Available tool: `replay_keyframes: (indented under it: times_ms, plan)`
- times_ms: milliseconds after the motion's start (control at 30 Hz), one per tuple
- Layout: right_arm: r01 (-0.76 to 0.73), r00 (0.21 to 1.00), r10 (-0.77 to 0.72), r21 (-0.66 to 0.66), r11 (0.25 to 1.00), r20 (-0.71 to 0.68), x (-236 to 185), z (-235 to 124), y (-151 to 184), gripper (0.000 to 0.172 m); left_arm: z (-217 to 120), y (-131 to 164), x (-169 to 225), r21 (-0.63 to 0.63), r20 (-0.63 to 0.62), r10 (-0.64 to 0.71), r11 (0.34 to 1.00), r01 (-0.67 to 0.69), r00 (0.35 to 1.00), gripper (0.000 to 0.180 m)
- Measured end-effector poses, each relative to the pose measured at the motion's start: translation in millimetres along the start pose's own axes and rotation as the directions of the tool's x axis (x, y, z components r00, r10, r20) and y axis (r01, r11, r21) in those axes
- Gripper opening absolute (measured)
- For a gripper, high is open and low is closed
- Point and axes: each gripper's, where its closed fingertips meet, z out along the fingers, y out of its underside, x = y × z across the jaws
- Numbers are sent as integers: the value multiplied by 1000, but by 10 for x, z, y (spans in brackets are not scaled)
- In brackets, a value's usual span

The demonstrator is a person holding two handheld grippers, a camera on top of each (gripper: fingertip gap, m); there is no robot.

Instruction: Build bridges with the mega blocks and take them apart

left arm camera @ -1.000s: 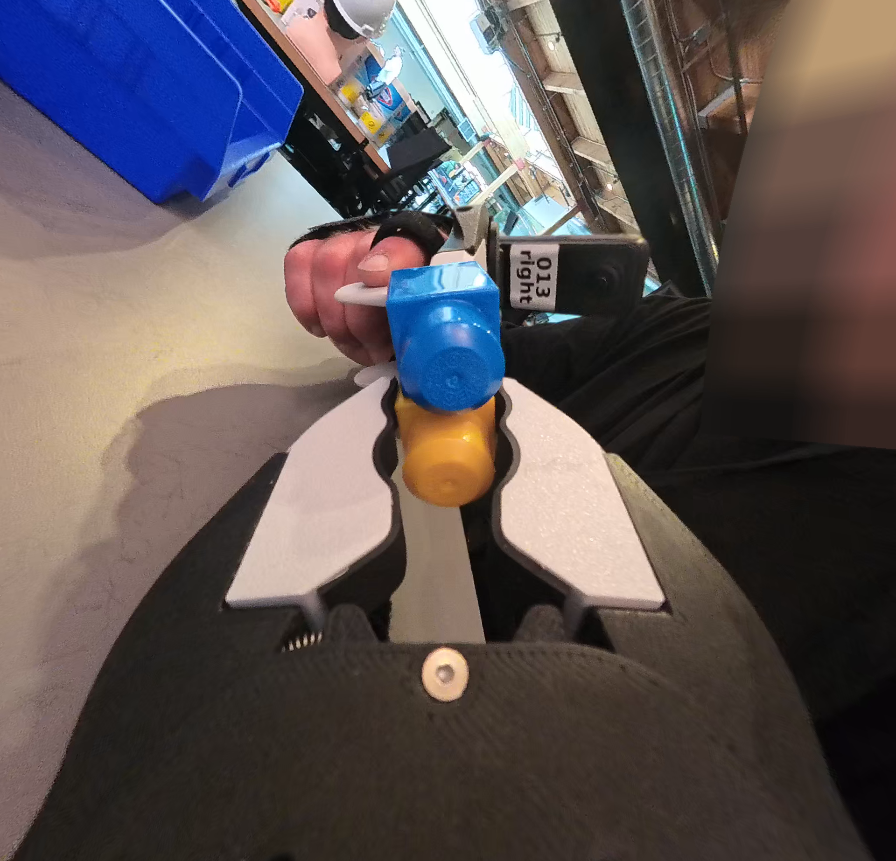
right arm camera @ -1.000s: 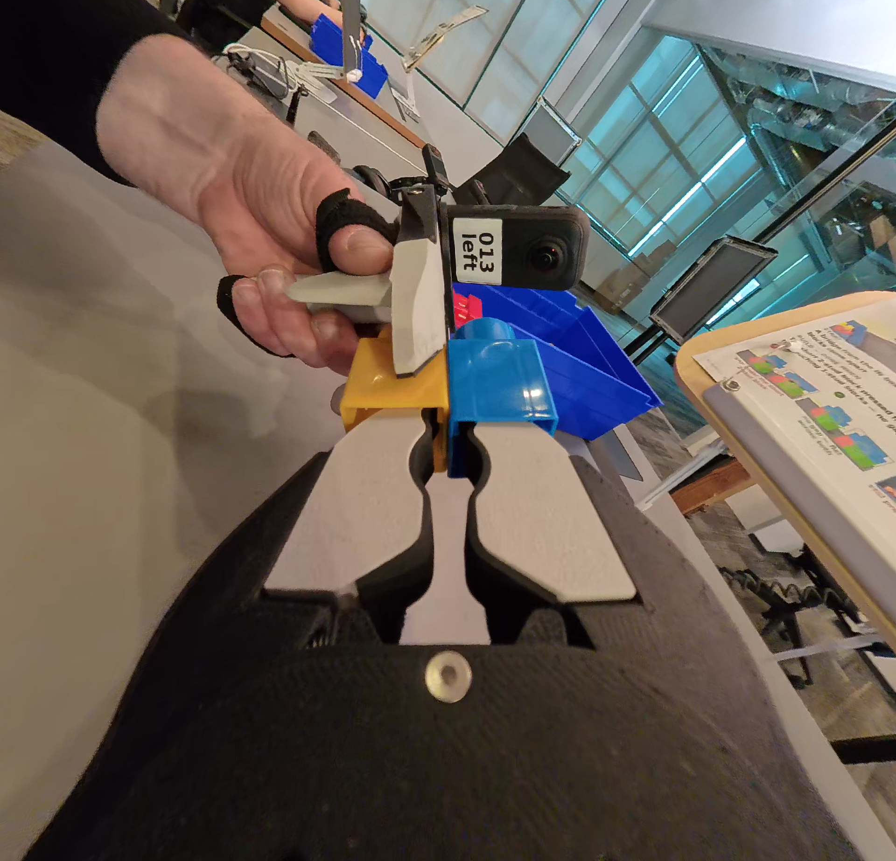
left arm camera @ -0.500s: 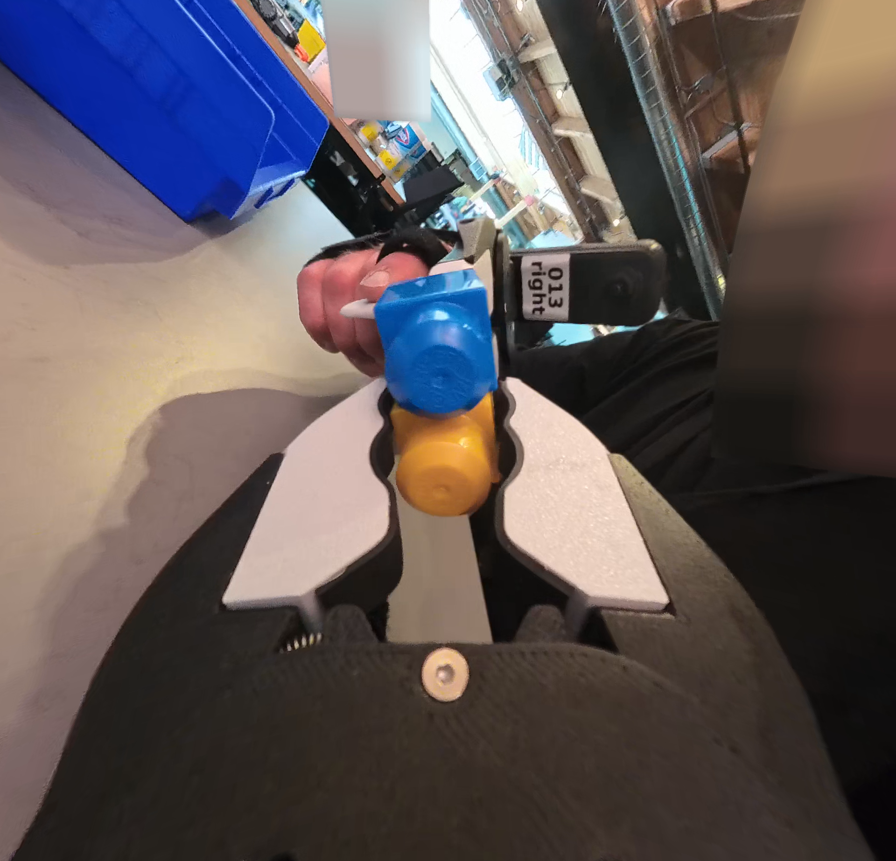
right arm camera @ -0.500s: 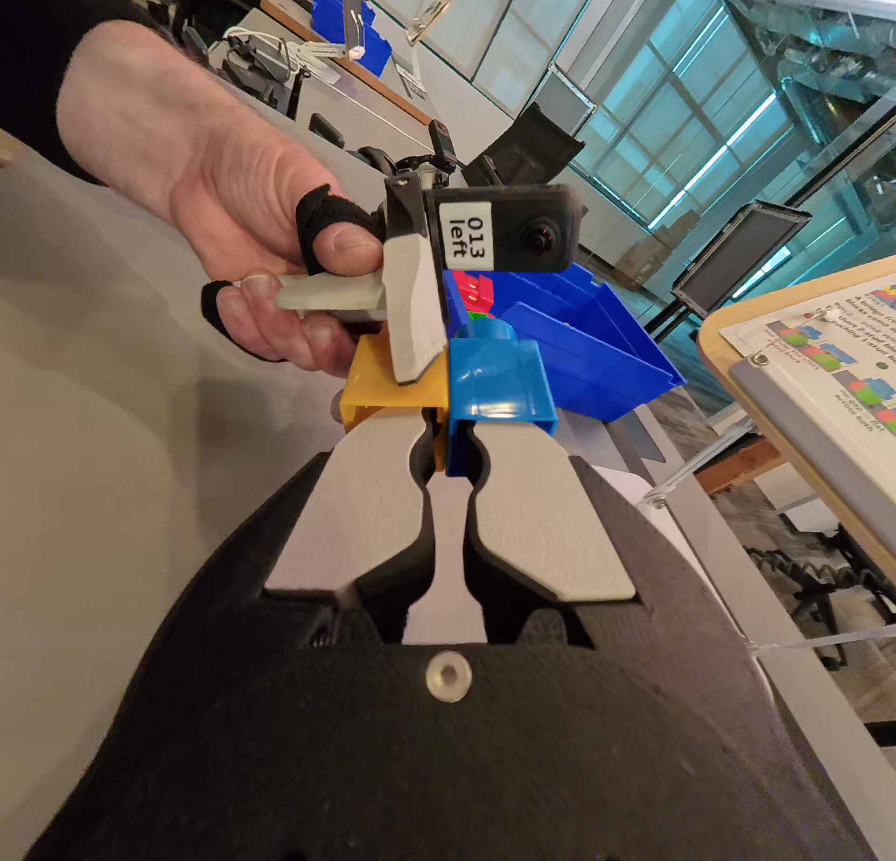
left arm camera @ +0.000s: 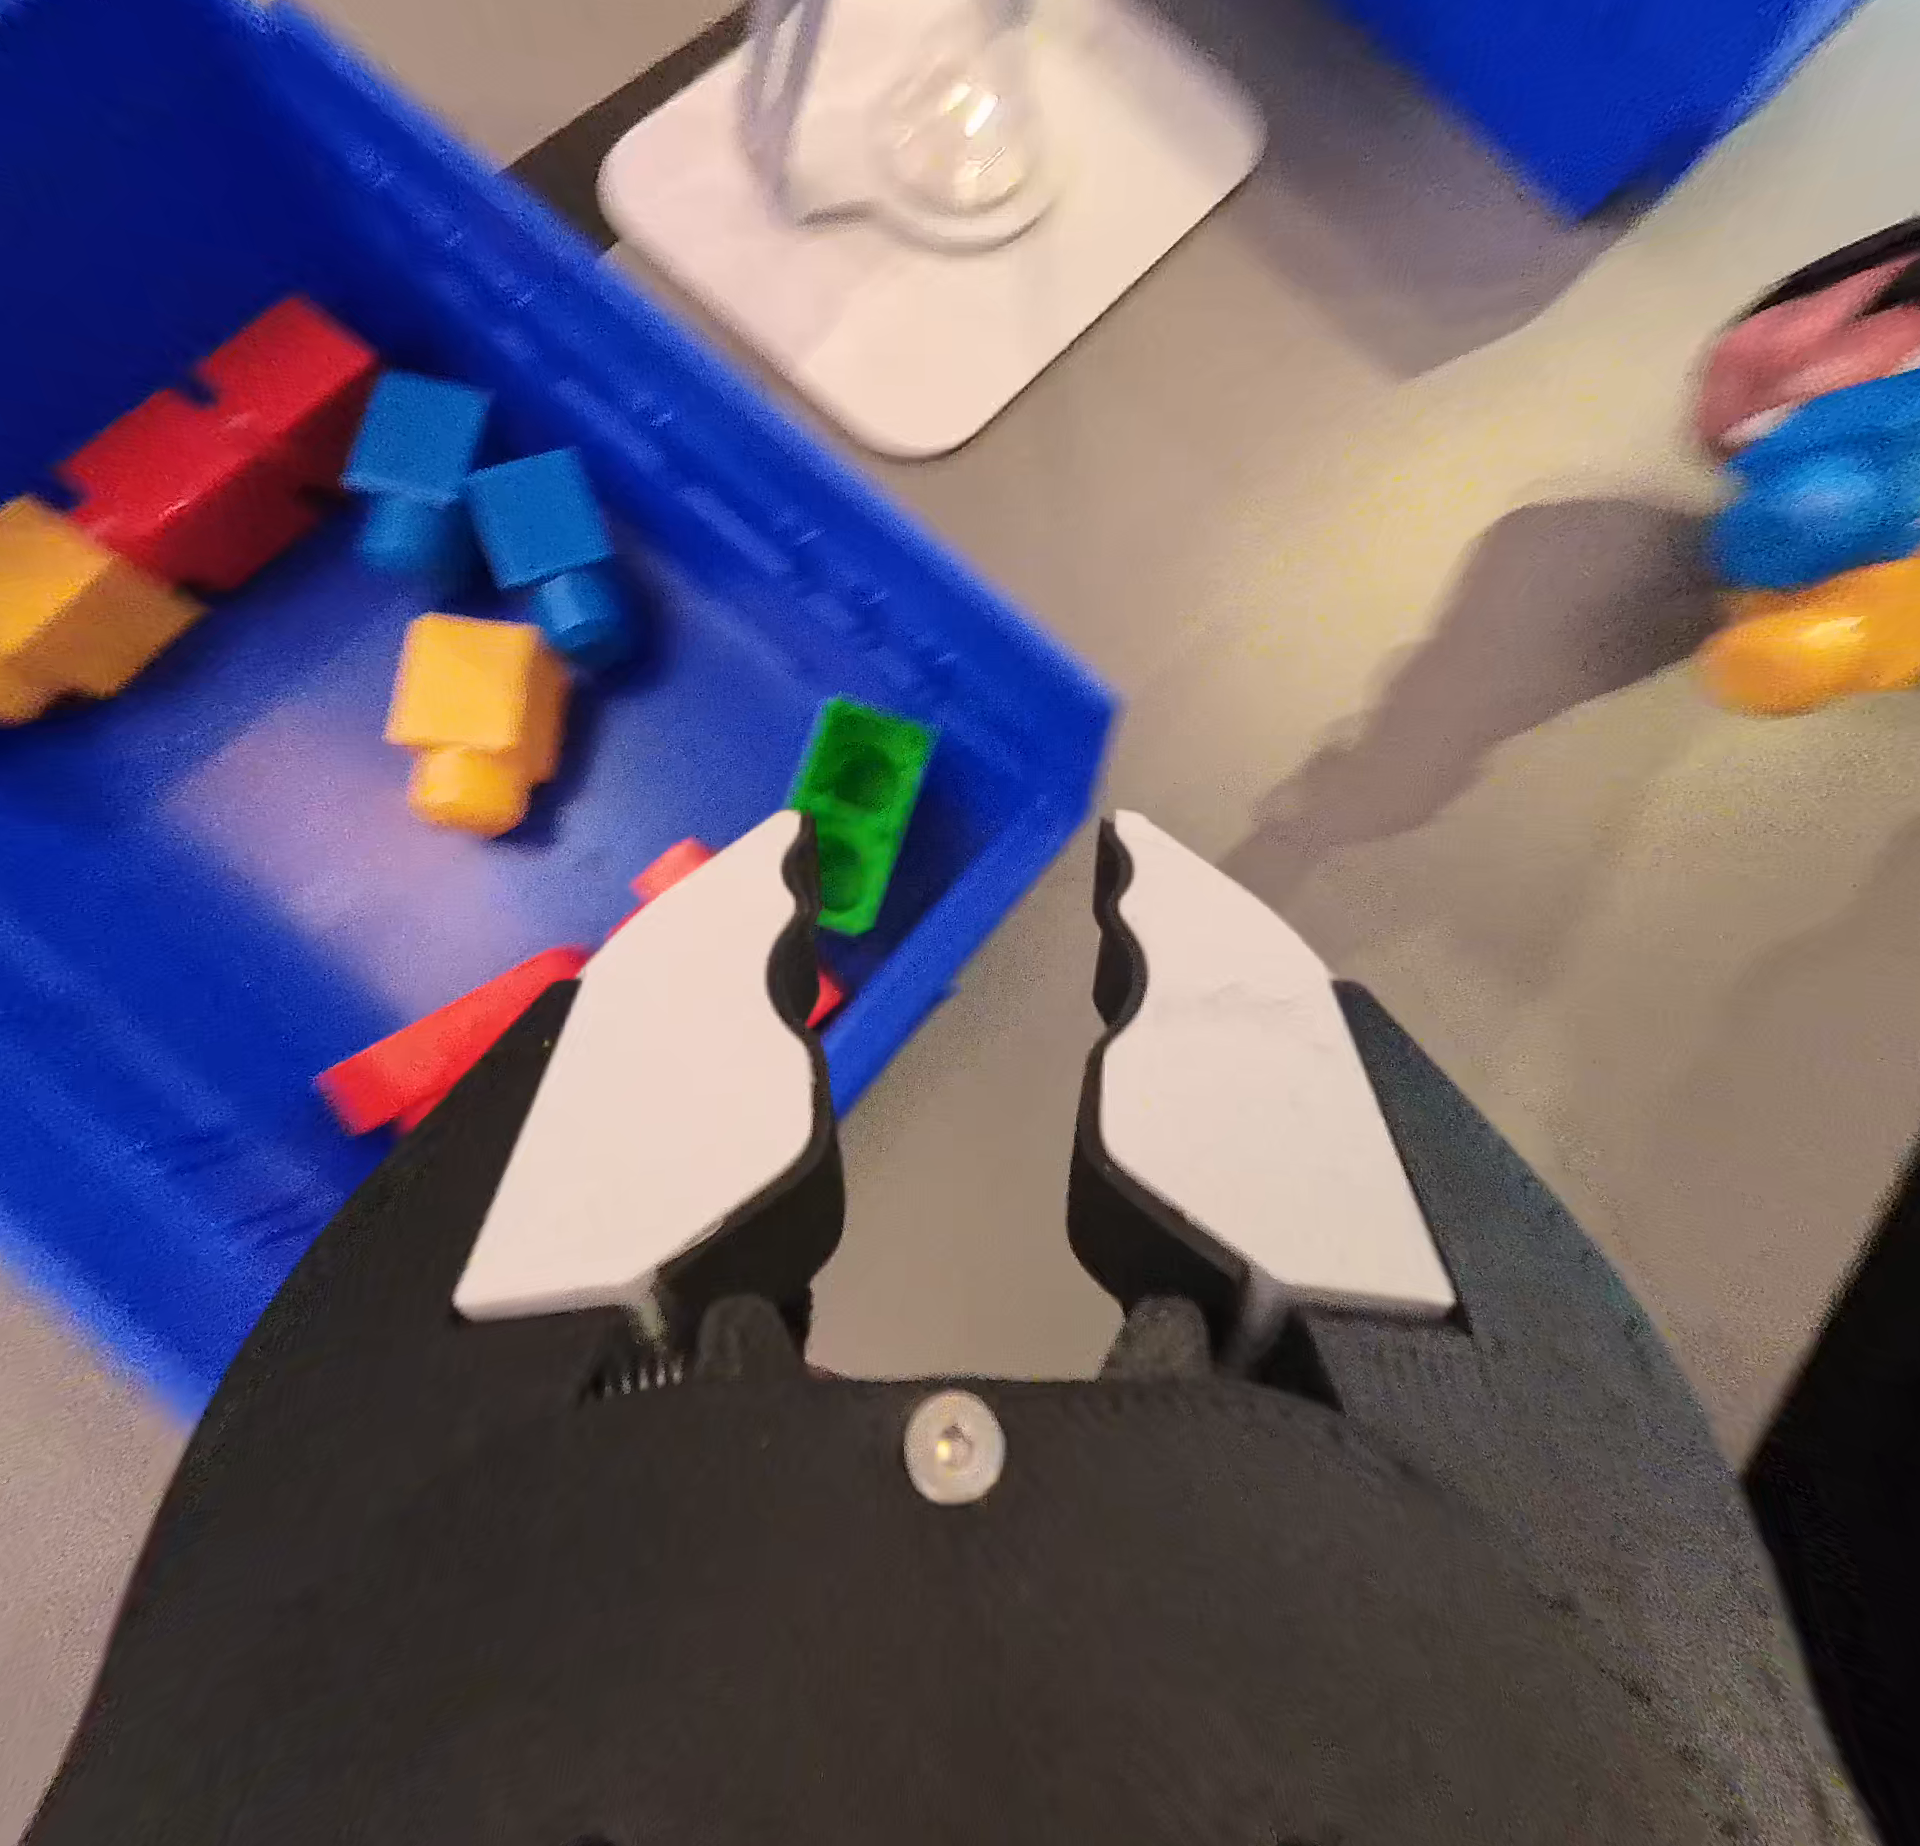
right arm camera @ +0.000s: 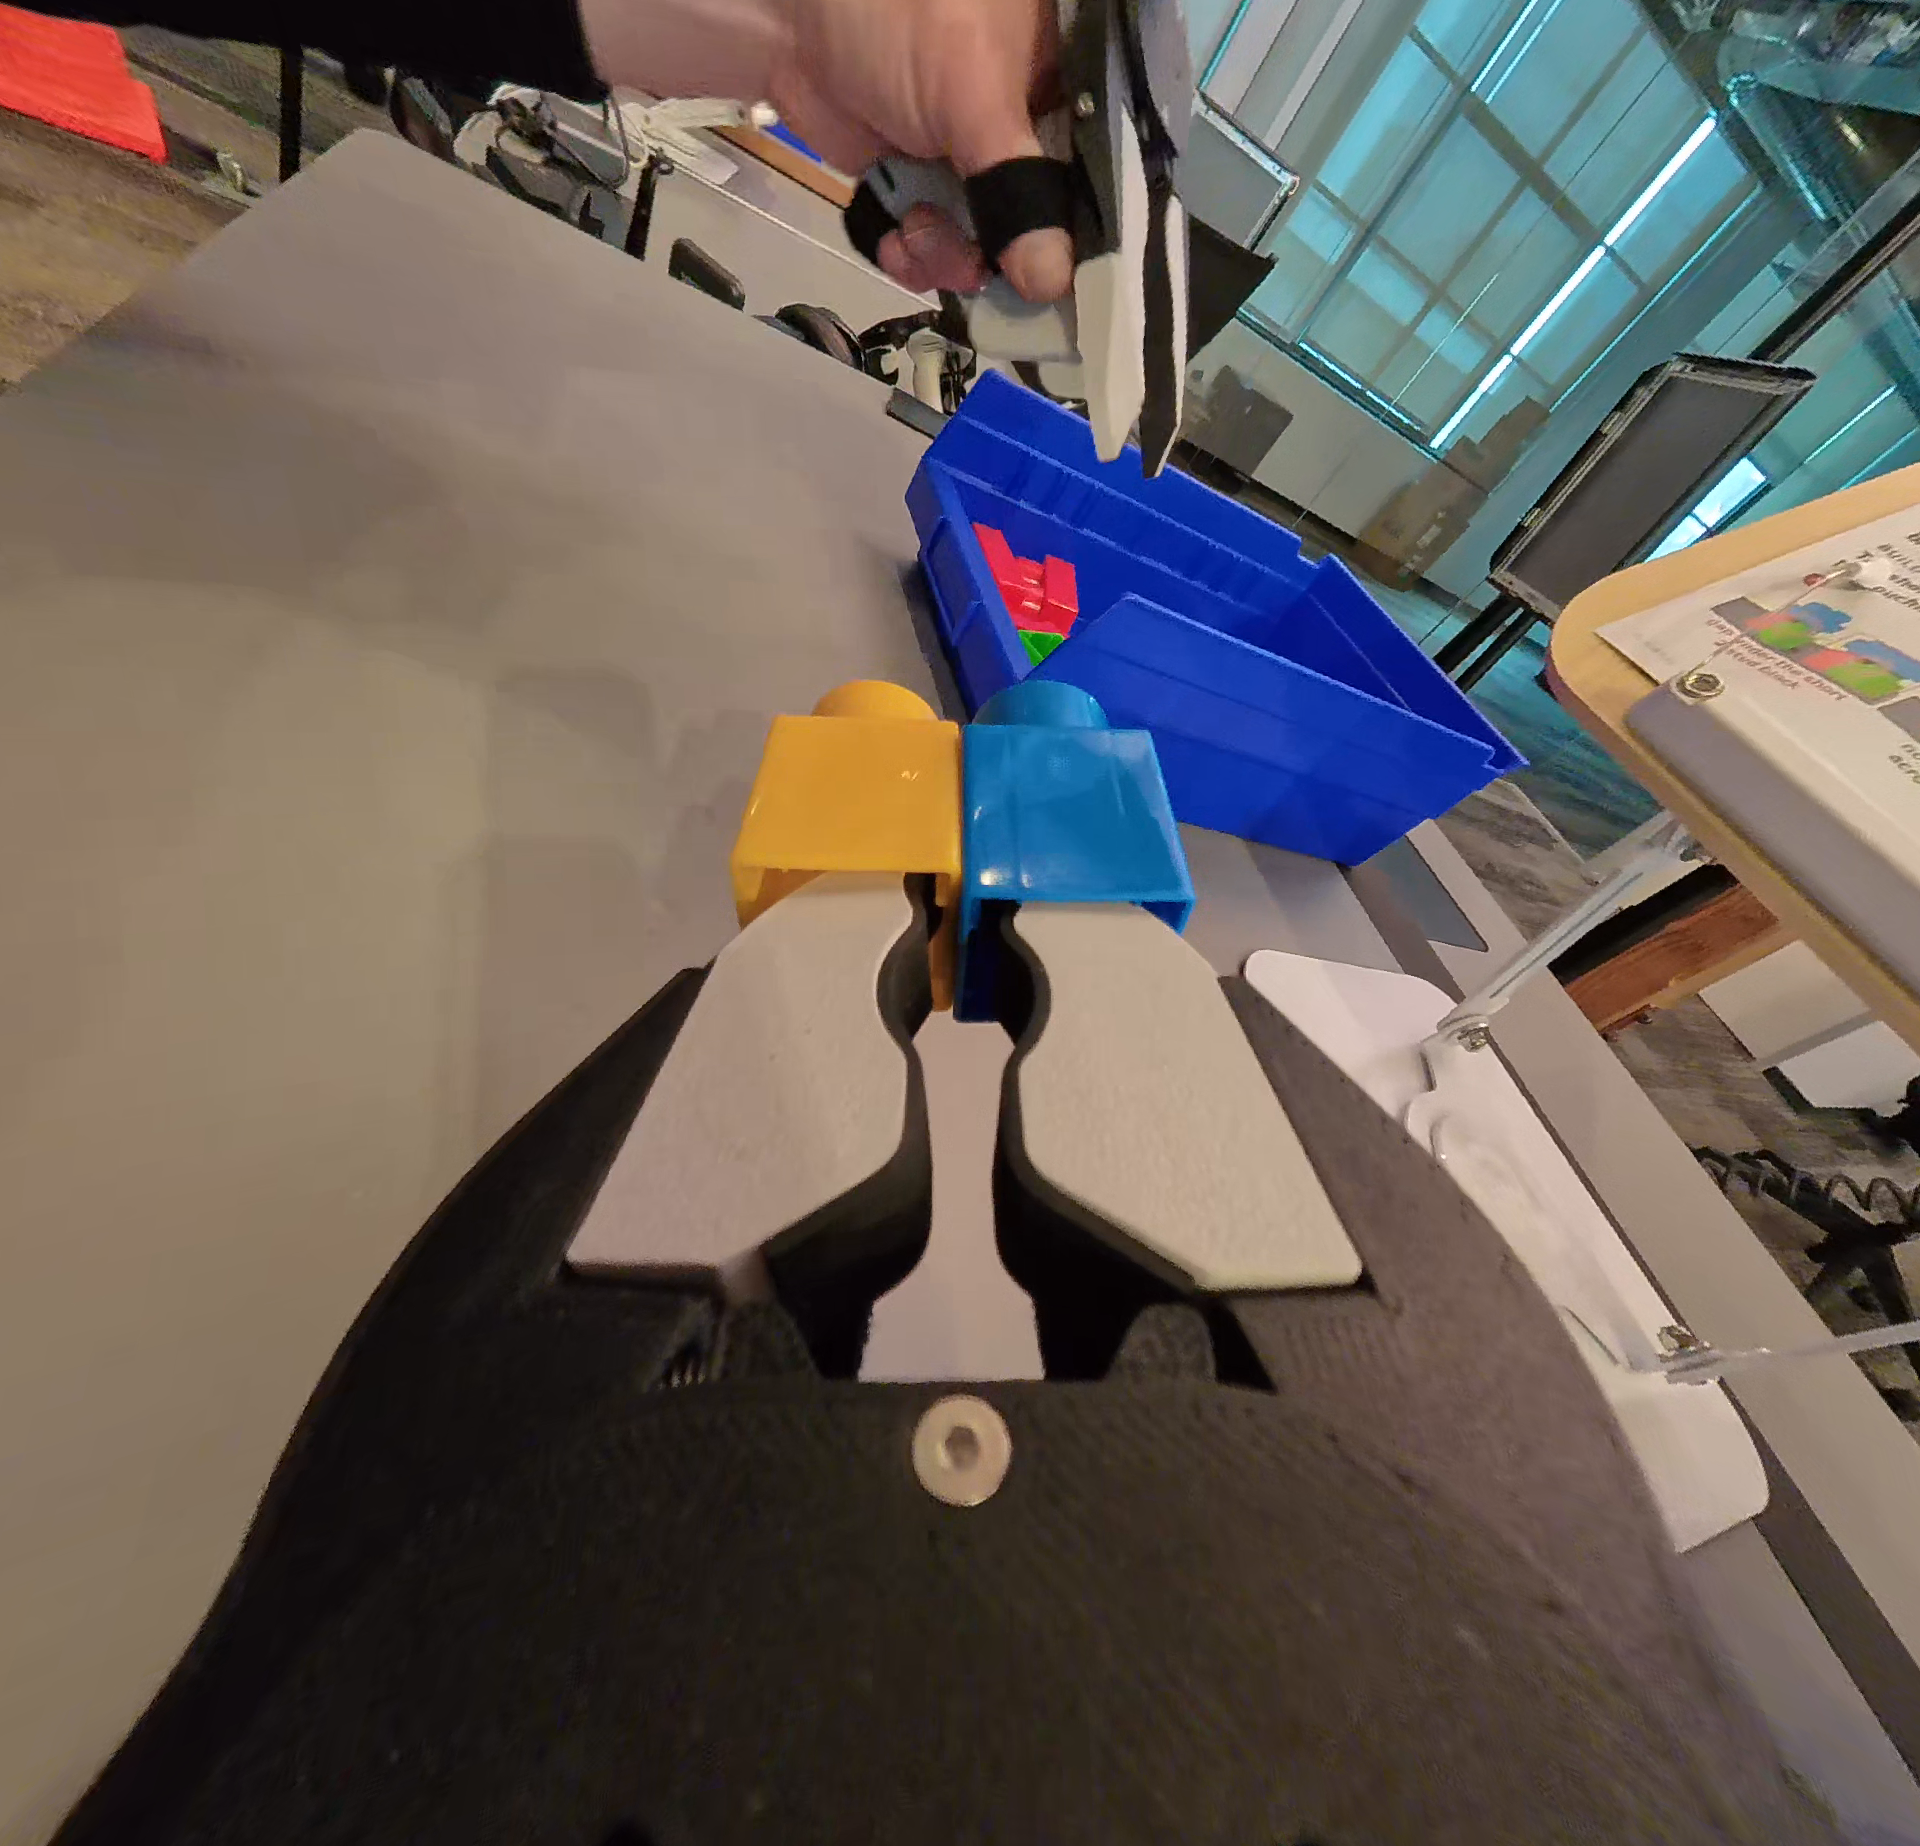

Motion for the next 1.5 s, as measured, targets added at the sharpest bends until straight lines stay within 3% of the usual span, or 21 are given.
replay_keyframes:
  times_ms: [167, 367, 533, 667, 800, 900, 1100, 1333, 1500]
  plan:
    - [-15, 1000, 15, -10, 1000, 9, 5, 11, 48, 7, 178, 95, -488, -213, 102, 31, 977, -9, 994, 48]
    - [-18, 999, 18, -17, 1000, 30, -37, 29, 69, 7, 472, 52, -905, -342, 155, 110, 938, -51, 982, 59]
    - [-30, 999, 31, -19, 999, 33, -25, 23, 82, 7, 550, 132, -560, -409, -56, 154, 898, -164, 986, 58]
    - [-41, 998, 42, -18, 999, 45, -46, 33, 96, 7, 629, 259, -384, -485, -90, 261, 831, -272, 961, 53]
    - [-42, 998, 43, -22, 999, 49, -51, 37, 106, 7, 744, 438, -453, -578, -108, 300, 757, -305, 948, 34]
    - [-44, 998, 45, -23, 999, 48, -43, 32, 108, 7, 778, 474, -430, -580, -152, 260, 758, -299, 954, 9]
    - [-50, 997, 51, -21, 999, 52, -47, 35, 106, 7, 773, 449, -498, -558, -116, 243, 787, -265, 963, 5]
    - [-69, 996, 70, -15, 997, 50, -24, 30, 107, 7, 456, 135, -516, -349, -22, 180, 920, -176, 983, 4]
    - [-86, 995, 87, -9, 996, 41, 18, 13, 109, 7, 125, 12, -256, -188, -8, 161, 969, -160, 987, 4]
